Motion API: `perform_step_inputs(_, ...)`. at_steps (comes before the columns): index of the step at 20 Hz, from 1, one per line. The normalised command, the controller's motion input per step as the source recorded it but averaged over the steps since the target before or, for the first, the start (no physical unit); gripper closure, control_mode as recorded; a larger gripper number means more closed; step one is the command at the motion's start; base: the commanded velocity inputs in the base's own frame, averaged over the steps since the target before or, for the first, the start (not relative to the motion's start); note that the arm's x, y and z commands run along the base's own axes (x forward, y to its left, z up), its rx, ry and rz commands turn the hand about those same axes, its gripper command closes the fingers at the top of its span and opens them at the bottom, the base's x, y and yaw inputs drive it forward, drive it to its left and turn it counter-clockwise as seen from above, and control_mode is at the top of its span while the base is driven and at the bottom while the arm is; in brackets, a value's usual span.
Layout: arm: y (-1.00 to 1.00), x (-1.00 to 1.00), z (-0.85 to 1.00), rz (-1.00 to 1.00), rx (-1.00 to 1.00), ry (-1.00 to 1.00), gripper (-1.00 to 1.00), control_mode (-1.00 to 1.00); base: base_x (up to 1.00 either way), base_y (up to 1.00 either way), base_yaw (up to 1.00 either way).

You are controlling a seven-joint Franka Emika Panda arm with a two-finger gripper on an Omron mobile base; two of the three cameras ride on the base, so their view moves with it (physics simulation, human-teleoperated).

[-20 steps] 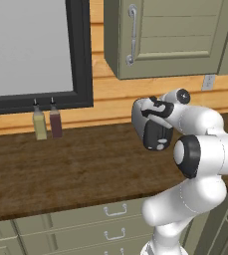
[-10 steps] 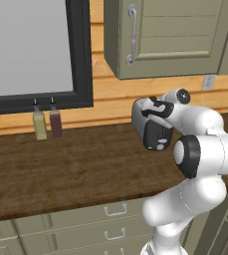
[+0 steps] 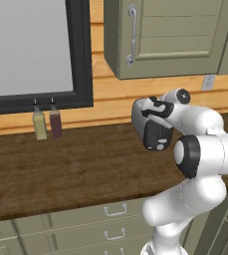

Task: Start the toaster. Once the lever pops up, take the bread to the plate on the dining counter.

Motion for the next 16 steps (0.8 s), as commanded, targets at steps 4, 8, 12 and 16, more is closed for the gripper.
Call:
perform_step_inputs(4, 0.00, 0.00, 0.00, 0.00, 0.00, 0.00, -1.00, -1.00, 0.00, 0.00, 0.00)
perform_step_inputs(8, 0.00, 0.00, 0.00, 0.00, 0.00, 0.00, -1.00, -1.00, 0.00, 0.00, 0.00)
perform_step_inputs(12, 0.00, 0.00, 0.00, 0.00, 0.00, 0.00, -1.00, -1.00, 0.00, 0.00, 0.00)
perform_step_inputs(16, 0.00, 0.00, 0.00, 0.00, 0.00, 0.00, -1.00, -1.00, 0.00, 0.00, 0.00)
